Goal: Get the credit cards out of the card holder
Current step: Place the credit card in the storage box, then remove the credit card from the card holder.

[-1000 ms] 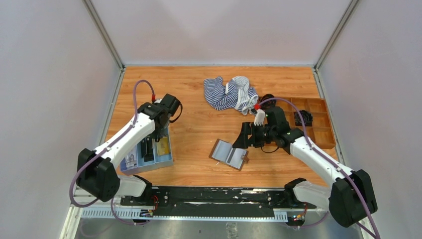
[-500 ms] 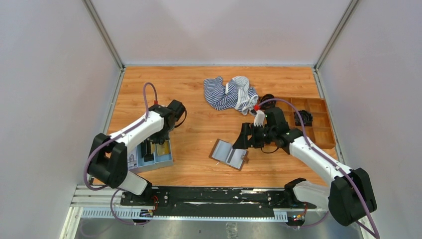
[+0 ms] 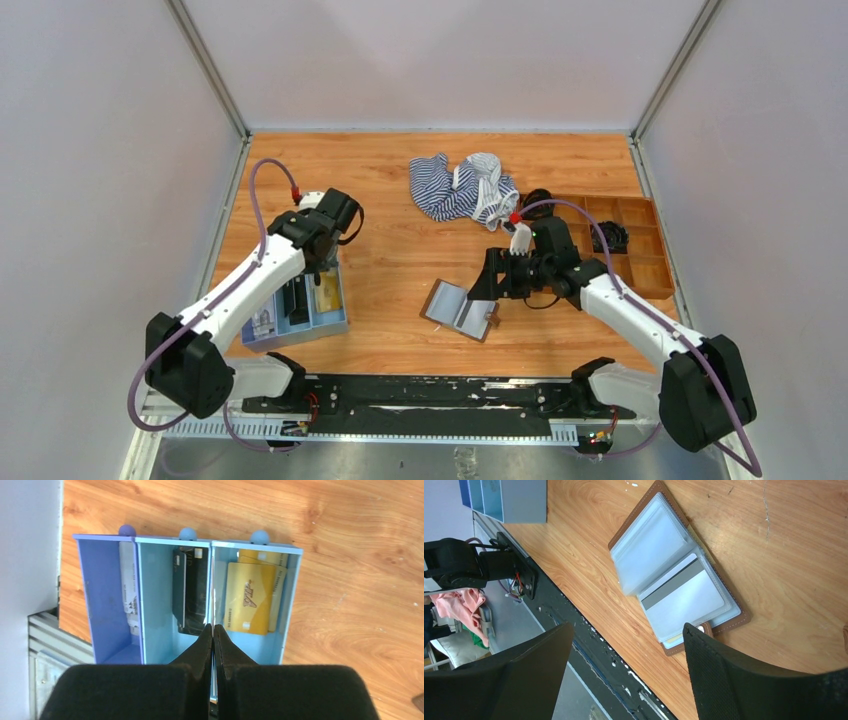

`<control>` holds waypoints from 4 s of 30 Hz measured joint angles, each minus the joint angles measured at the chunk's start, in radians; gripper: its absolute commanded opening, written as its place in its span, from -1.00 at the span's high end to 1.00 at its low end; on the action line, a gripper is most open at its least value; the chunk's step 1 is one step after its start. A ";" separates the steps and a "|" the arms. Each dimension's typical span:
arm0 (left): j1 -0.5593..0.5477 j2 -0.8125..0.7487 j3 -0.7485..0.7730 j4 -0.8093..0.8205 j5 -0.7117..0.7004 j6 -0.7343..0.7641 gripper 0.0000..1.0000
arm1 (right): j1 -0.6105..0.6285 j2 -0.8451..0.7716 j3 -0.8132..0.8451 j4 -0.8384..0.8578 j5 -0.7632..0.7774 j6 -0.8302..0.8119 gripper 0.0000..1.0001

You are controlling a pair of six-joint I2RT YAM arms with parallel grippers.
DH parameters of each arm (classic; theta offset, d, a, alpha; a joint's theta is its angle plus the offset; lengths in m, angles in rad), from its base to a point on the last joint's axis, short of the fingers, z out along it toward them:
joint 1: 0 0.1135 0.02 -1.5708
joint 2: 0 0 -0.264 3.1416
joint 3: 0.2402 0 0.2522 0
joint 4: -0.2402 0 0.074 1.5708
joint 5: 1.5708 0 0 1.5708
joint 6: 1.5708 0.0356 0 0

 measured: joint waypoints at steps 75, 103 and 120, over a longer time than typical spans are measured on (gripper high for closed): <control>-0.341 0.491 -0.077 1.030 1.096 -0.253 0.10 | 0.074 0.043 -0.236 0.264 0.276 0.324 0.39; -0.341 0.539 -0.116 1.035 1.057 -0.245 0.19 | 0.074 0.075 -0.257 0.345 0.260 0.344 0.42; -0.343 0.537 -0.087 0.933 1.006 -0.148 0.14 | 0.074 0.097 -0.277 0.407 0.236 0.366 0.46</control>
